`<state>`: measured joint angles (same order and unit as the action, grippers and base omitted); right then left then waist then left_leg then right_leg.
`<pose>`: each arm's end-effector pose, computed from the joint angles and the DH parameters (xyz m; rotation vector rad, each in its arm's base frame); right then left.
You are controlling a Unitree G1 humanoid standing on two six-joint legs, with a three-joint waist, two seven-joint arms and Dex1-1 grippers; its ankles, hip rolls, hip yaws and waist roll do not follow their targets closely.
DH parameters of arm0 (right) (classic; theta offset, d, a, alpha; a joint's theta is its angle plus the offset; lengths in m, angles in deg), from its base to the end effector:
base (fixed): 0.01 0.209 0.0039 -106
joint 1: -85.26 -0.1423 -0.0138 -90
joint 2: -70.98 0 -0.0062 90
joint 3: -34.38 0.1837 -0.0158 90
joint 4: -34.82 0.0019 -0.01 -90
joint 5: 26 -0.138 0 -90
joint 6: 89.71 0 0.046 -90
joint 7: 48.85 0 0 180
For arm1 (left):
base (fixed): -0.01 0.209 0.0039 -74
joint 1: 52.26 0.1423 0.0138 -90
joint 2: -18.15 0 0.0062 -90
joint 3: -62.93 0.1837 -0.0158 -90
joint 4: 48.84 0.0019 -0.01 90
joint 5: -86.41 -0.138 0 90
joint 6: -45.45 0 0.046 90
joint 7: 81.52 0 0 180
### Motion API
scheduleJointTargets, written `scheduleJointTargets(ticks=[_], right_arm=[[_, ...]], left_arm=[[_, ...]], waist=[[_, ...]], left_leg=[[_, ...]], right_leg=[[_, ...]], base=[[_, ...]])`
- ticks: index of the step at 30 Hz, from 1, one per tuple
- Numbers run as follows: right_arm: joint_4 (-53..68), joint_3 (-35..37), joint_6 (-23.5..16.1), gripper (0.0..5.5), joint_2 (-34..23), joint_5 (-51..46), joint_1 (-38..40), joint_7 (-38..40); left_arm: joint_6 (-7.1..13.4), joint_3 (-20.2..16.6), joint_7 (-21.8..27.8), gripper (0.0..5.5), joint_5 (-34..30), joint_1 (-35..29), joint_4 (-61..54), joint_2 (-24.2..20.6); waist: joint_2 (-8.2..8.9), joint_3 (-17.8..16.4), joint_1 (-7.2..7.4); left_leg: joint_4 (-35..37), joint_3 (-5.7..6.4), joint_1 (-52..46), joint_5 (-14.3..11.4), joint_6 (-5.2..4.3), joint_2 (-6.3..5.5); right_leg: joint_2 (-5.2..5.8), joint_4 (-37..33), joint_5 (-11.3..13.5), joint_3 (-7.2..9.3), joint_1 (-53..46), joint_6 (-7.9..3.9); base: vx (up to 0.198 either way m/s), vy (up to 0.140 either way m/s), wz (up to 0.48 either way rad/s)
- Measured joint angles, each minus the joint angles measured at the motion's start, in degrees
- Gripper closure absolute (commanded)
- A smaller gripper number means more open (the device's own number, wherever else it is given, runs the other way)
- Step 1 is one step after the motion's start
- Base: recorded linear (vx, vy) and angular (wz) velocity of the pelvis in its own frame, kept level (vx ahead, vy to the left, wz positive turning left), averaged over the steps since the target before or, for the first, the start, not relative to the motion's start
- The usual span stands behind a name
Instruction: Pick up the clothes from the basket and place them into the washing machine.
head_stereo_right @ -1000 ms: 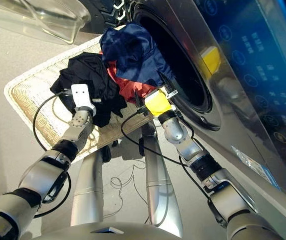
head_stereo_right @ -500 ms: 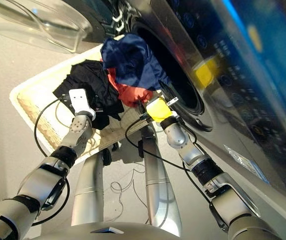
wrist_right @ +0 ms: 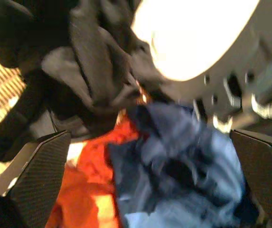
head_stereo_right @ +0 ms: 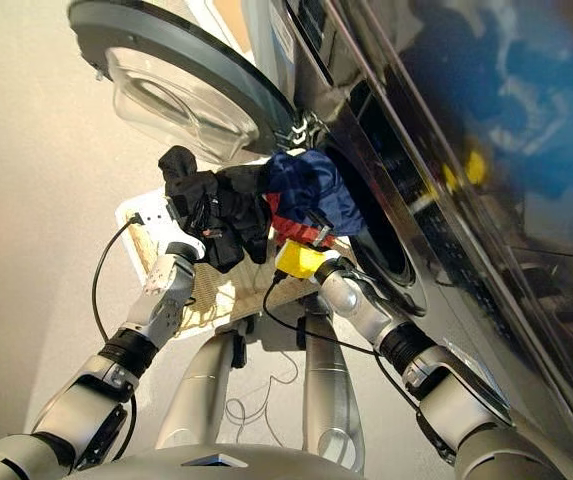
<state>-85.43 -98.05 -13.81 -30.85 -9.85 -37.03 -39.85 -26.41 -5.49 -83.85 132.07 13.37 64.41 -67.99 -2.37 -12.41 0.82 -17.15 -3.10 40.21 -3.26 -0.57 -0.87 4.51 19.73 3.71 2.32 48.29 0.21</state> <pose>0.2752 -0.1380 0.0504 -0.9993 -0.2486 0.5386 0.2723 0.1193 0.0667 -0.4709 -0.1352 -0.2274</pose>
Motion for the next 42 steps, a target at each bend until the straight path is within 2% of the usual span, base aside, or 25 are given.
scheduleJointTargets(ticks=[2,6,9,13,15,19,20,21,25,29,30,31,35,37,40,42], right_arm=[[-0.21,-0.54,0.02,0.00,0.17,1.78,-0.76,-0.33],[-2.24,-2.06,0.28,0.00,3.14,3.80,-2.56,-0.43],[-3.37,-2.91,1.27,0.00,4.85,4.00,-4.01,-0.10],[-7.25,-3.02,1.67,0.00,6.29,4.50,-7.44,1.35],[-10.06,-2.88,2.59,0.00,7.77,5.10,-9.79,2.37],[-14.95,-1.47,4.03,0.00,11.54,5.61,-13.13,5.74],[-15.50,-1.37,4.17,3.00,11.87,5.47,-13.41,6.17],[-16.54,-1.33,4.50,5.50,12.28,5.43,-13.80,6.52],[-16.65,-1.24,5.03,5.50,12.30,5.40,-14.19,7.20],[-16.56,0.02,5.01,5.50,12.29,5.16,-13.86,8.16],[-16.11,0.34,5.00,5.50,12.14,4.25,-13.49,8.16],[-15.74,0.58,5.01,5.50,12.12,3.46,-13.10,8.28],[-15.00,5.92,5.04,5.50,12.06,-2.22,-9.72,9.51],[-14.68,7.69,4.94,5.50,11.69,-5.52,-7.71,9.92],[-13.95,10.07,4.85,5.50,11.32,-10.01,-4.26,10.30],[-14.06,11.98,4.74,5.50,11.25,-13.20,-1.46,10.32]], left_arm=[[-0.03,0.99,0.84,5.50,1.56,0.33,-2.18,0.06],[-0.52,1.92,2.04,5.50,6.25,3.09,-8.54,-0.42],[-1.20,3.77,2.68,5.50,10.36,5.03,-12.37,-0.71],[-1.68,7.20,4.33,5.50,14.70,6.16,-17.09,-1.20],[-2.44,8.17,4.55,5.50,16.32,6.35,-19.35,-1.98],[-2.64,8.74,4.59,5.50,18.69,6.95,-23.82,-5.00],[-2.68,8.80,4.59,5.50,19.15,6.82,-24.27,-5.36],[-2.73,9.10,4.60,5.50,19.81,6.82,-24.63,-5.69],[-3.22,9.64,4.76,5.50,20.65,6.82,-25.84,-6.94],[-3.22,9.61,5.16,5.50,20.75,6.96,-25.90,-6.95],[-3.23,9.61,5.16,3.17,20.74,6.92,-25.84,-6.90],[-3.21,9.53,5.17,0.00,20.77,6.97,-25.87,-6.90],[-3.12,8.95,5.10,0.00,20.11,8.34,-25.21,-6.21],[-2.62,7.73,3.97,0.00,18.71,9.48,-23.38,-5.70],[-1.39,1.56,1.05,0.00,16.14,10.69,-18.30,-2.24],[-0.31,-1.13,-0.99,0.00,12.87,11.23,-15.68,-1.79]], waist=[[-0.06,0.02,-0.85],[-0.45,0.23,-1.30],[-1.47,0.76,-1.76],[-2.65,1.37,-3.54],[-3.02,1.56,-4.22],[-3.65,1.87,-4.45],[-3.90,1.96,-4.99],[-4.16,2.10,-5.40],[-4.66,2.38,-6.70],[-4.69,2.37,-6.86],[-4.69,2.37,-6.56],[-4.70,2.37,-6.73],[-4.76,2.33,-6.42],[-4.72,2.30,-5.77],[-4.70,2.28,-5.23],[-4.65,2.25,-4.90]], left_leg=[[-0.02,0.04,-0.13,0.17,0.06,-0.13],[-0.01,0.33,-0.20,0.51,0.01,-0.23],[-0.01,0.51,0.02,0.56,0.02,-0.26],[-0.04,1.11,0.36,0.64,-0.03,-0.30],[-0.02,1.23,0.70,0.70,-0.09,-0.35],[-0.07,1.28,1.61,0.79,-0.15,-0.34],[-0.03,1.33,1.66,0.82,-0.15,-0.36],[-0.02,1.35,1.66,0.82,-0.15,-0.36],[0.06,1.39,1.68,0.82,-0.16,-0.38],[-0.08,1.56,1.83,0.83,-0.13,-0.46],[-0.12,1.57,1.85,0.83,-0.13,-0.48],[-0.10,1.58,1.85,0.83,-0.13,-0.47],[-0.02,1.56,1.87,0.82,-0.12,-0.49],[-0.02,1.56,1.86,0.81,-0.10,-0.47],[-0.01,1.48,1.90,0.80,-0.10,-0.45],[-0.03,1.48,2.08,0.79,-0.10,-0.38]], right_leg=[[0.15,0.20,0.00,0.03,-0.08,-0.01],[0.35,0.29,-0.27,0.43,-0.32,-0.32],[0.41,0.24,-0.31,0.59,-0.29,-0.37],[0.46,0.23,-0.35,0.89,-0.09,-0.35],[0.50,0.23,-0.34,0.93,0.17,-0.30],[0.52,0.24,-0.07,0.99,0.98,0.15],[0.54,0.23,-0.02,0.99,1.05,0.21],[0.54,0.25,-0.02,1.00,1.06,0.21],[0.59,0.26,-0.06,1.44,1.06,0.18],[0.72,0.35,-0.08,1.63,1.06,0.15],[0.72,0.35,-0.07,1.63,1.06,0.15],[0.73,0.35,-0.08,1.64,1.06,0.15],[0.75,0.28,-0.10,1.64,1.09,0.11],[0.71,0.31,-0.14,1.63,1.11,0.07],[0.70,0.31,-0.14,1.58,1.20,0.07],[0.64,0.30,-0.38,1.57,1.36,-0.30]], base=[[0.000,0.000,0.000],[0.000,0.000,0.000],[0.000,0.000,0.000],[0.000,0.000,0.000],[0.000,0.000,0.000],[0.000,0.000,0.000],[0.000,0.000,0.000],[0.000,0.000,0.000],[0.000,0.000,0.000],[0.000,0.000,0.000],[0.000,0.000,0.000],[0.000,0.000,0.000],[0.000,0.000,0.000],[0.000,0.000,0.000],[0.000,0.000,0.000],[0.000,0.000,0.000]])
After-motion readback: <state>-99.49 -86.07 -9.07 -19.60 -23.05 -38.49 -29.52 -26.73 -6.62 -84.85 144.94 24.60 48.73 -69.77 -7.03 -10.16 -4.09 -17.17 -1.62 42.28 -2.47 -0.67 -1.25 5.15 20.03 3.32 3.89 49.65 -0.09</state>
